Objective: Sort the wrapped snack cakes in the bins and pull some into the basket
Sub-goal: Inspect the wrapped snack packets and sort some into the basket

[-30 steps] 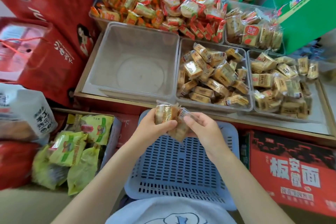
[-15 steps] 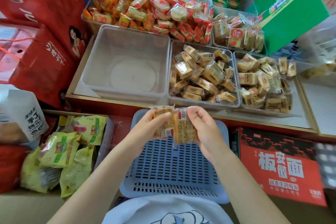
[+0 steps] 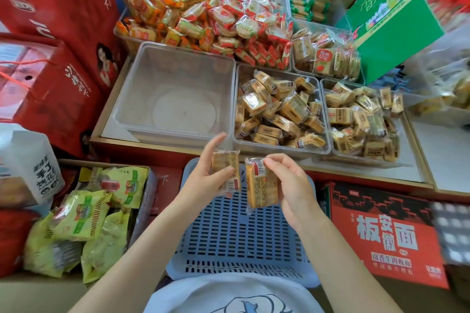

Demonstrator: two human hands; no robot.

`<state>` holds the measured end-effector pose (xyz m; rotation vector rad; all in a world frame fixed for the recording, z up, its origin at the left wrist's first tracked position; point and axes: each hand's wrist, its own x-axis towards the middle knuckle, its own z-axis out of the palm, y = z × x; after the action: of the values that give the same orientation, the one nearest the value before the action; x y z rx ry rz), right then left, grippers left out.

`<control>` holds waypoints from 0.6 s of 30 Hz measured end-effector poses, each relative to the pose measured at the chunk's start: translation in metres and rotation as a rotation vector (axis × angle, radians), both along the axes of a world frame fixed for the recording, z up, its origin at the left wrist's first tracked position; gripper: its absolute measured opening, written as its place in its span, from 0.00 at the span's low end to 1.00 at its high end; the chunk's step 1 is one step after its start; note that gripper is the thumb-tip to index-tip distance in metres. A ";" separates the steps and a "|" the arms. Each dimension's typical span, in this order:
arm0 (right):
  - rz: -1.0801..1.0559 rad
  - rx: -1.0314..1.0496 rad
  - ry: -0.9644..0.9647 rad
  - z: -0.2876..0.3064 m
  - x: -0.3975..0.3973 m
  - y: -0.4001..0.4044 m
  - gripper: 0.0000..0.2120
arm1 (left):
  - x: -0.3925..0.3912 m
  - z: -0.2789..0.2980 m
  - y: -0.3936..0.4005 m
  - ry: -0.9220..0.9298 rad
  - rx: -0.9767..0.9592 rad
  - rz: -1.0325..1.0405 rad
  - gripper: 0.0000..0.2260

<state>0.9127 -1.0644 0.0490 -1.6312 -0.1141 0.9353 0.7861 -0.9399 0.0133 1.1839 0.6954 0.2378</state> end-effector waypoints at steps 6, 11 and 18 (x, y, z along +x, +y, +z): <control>0.107 -0.063 -0.117 0.003 -0.010 0.001 0.11 | 0.004 0.004 -0.005 0.040 0.113 -0.043 0.08; 0.119 -0.071 -0.090 0.003 -0.013 0.002 0.09 | 0.000 -0.001 -0.004 0.033 0.016 0.033 0.07; 0.115 -0.059 -0.151 -0.001 -0.008 0.000 0.07 | -0.007 0.000 -0.004 0.031 -0.083 0.086 0.04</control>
<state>0.9049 -1.0641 0.0482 -1.7644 -0.2887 0.9087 0.7793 -0.9441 0.0132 1.0816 0.7771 0.2610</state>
